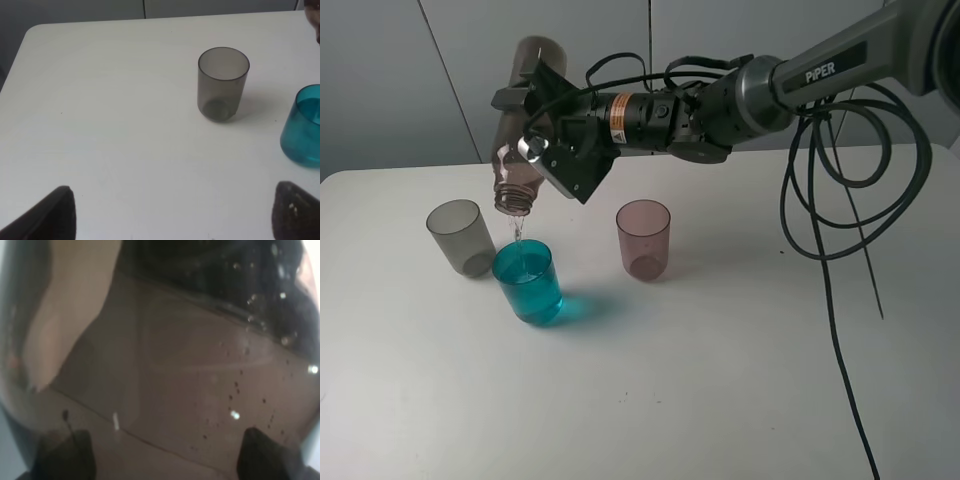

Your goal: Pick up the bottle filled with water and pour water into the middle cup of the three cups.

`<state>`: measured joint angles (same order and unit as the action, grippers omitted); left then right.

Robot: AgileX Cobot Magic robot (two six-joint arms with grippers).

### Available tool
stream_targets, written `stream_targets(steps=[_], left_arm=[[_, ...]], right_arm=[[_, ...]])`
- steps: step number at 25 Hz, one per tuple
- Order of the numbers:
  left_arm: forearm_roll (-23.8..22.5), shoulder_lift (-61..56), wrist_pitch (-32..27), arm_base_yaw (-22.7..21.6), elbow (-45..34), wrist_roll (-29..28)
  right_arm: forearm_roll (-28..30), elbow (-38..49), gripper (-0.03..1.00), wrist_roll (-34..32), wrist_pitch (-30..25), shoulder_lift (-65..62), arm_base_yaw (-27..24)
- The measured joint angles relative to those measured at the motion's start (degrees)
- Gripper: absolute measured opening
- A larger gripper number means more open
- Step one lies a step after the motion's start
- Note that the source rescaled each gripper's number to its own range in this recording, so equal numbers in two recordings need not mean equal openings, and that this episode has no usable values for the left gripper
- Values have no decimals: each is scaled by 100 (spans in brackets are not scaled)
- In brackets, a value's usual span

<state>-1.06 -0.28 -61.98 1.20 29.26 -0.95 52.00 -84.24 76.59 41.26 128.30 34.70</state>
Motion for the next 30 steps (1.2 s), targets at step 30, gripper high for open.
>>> stream_targets(steps=[30], left_arm=[[0,0,0,0,0,0]], right_arm=[[146,28,0,-8524,-601,-435,-101]])
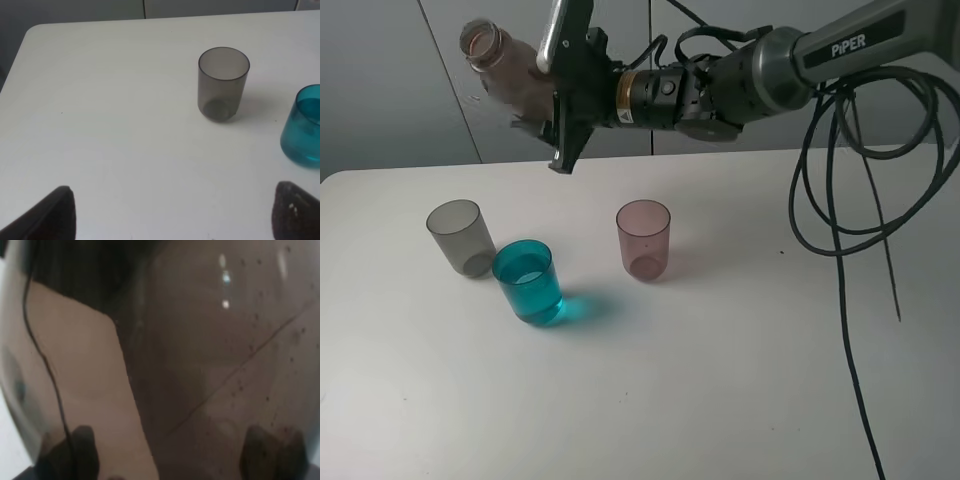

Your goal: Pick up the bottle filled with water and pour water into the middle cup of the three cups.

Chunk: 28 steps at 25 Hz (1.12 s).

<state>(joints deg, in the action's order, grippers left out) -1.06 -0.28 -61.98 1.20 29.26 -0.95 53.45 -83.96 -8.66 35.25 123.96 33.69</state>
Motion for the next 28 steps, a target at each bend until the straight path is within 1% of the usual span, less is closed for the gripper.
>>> stream_targets(steps=[2,5,11,15,18,20,24,28], left_arm=[[0,0,0,0,0,0],[0,0,0,0,0,0],[0,0,0,0,0,-11],[0,0,0,0,0,-11],[0,0,0,0,0,-11],[0,0,0,0,0,-11],[0,0,0,0,0,-11],[0,0,0,0,0,-11]], right_arm=[[-148,173,0,-750,-4,-213,-123],[-533,641,0,-1149,-4,-596,-401],[-1084,1963,0,-1278,-4,-1498,-1224],[-1196,2858,0,-1278,261,-1990,-1840],[-1235,3301,0,-1278,418,-2088,-2219],[-1225,3492,0,-1288,433,-2075,-2423],[-1248,3572,0,-1359,527,-1855,-2730],[-1634,3572,0,-1382,848,-1369,-2843]])
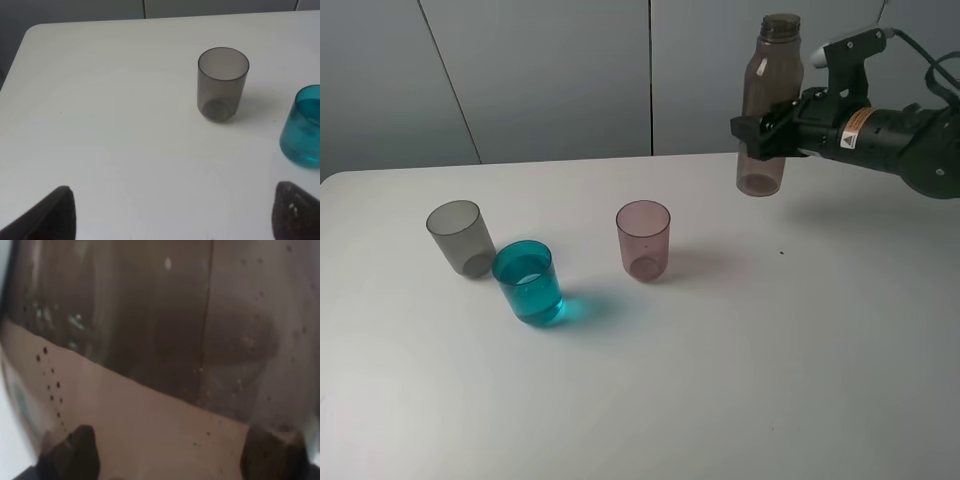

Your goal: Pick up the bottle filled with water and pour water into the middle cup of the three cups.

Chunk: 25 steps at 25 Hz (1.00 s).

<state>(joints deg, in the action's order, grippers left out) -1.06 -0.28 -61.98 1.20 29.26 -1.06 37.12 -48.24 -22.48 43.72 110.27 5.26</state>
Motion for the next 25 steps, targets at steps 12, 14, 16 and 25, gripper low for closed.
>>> stream_targets(steps=[12,14,16,25], left_arm=[[0,0,0,0,0,0],[0,0,0,0,0,0],[0,0,0,0,0,0],[0,0,0,0,0,0]], right_arm=[[-941,0,0,1397,1276,1260,-10],[-941,0,0,1454,1319,1294,-10],[-943,0,0,1468,1329,1309,-10],[-953,32,28,1286,1308,1324,-10]])
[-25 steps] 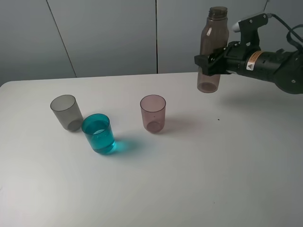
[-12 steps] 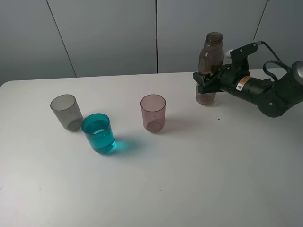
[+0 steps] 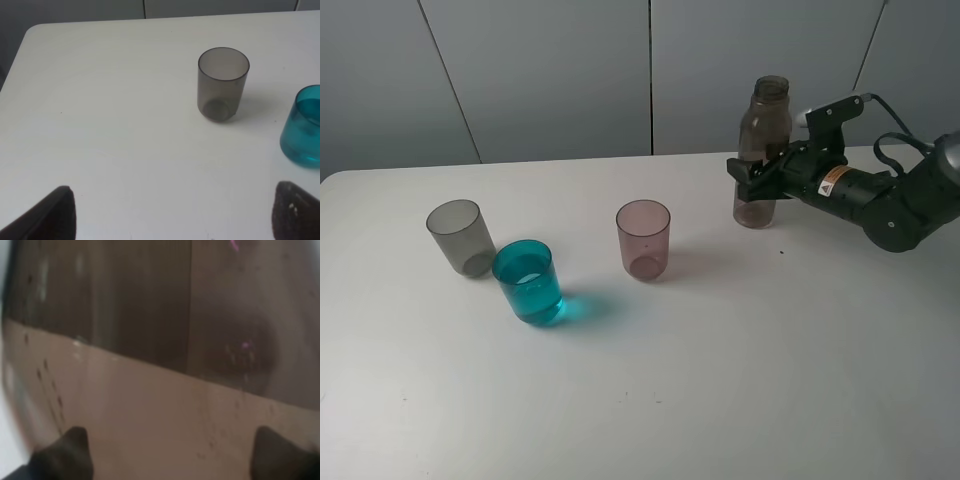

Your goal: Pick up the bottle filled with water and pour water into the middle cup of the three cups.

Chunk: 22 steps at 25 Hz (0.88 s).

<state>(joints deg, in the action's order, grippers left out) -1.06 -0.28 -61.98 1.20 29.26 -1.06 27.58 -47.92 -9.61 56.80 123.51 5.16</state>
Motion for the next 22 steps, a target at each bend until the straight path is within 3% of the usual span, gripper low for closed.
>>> stream_targets(steps=[5,8,10,13,19,22], left_arm=[[0,0,0,0,0,0],[0,0,0,0,0,0],[0,0,0,0,0,0],[0,0,0,0,0,0],[0,0,0,0,0,0],[0,0,0,0,0,0]], right_arm=[[0,0,60,-35,-89,0,0],[0,53,87,-223,-552,-167,0],[0,196,97,-389,-998,-397,0],[0,610,99,-530,-1681,-927,0],[0,1674,99,-592,-2541,-2582,0],[0,1756,99,-749,-3359,-3619,0]])
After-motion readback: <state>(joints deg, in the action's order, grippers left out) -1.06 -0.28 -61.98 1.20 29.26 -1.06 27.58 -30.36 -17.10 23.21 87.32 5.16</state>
